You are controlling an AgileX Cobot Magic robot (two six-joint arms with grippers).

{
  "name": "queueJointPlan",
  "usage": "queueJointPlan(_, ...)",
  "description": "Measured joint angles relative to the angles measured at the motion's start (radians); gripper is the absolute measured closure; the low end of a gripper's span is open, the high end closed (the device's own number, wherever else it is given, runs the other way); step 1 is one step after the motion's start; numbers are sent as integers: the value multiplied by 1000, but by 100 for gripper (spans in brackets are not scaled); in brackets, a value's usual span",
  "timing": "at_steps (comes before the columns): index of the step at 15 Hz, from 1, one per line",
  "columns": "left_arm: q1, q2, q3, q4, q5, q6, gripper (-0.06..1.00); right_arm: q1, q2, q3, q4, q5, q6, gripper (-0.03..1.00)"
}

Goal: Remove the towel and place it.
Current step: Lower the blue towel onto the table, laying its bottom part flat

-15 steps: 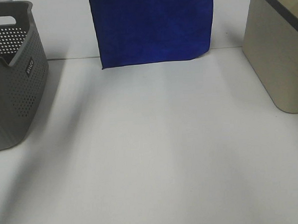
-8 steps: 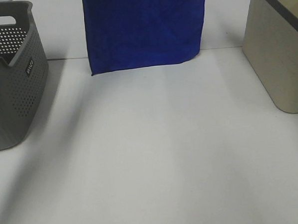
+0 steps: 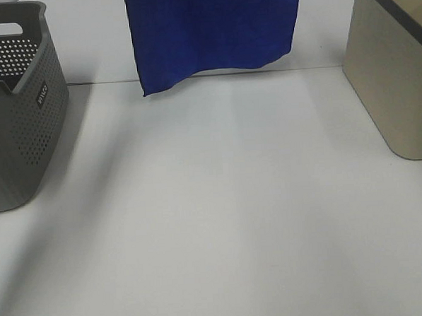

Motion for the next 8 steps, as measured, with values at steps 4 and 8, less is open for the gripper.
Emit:
queueJointPlan(4, -7, -42, 0, -6, 276, -150, 94, -1, -17, 0, 2, 180, 0, 95)
queueJointPlan(8, -31, -127, 0, -78, 770, -195, 94, -11, -39, 0, -3, 428, 6, 95)
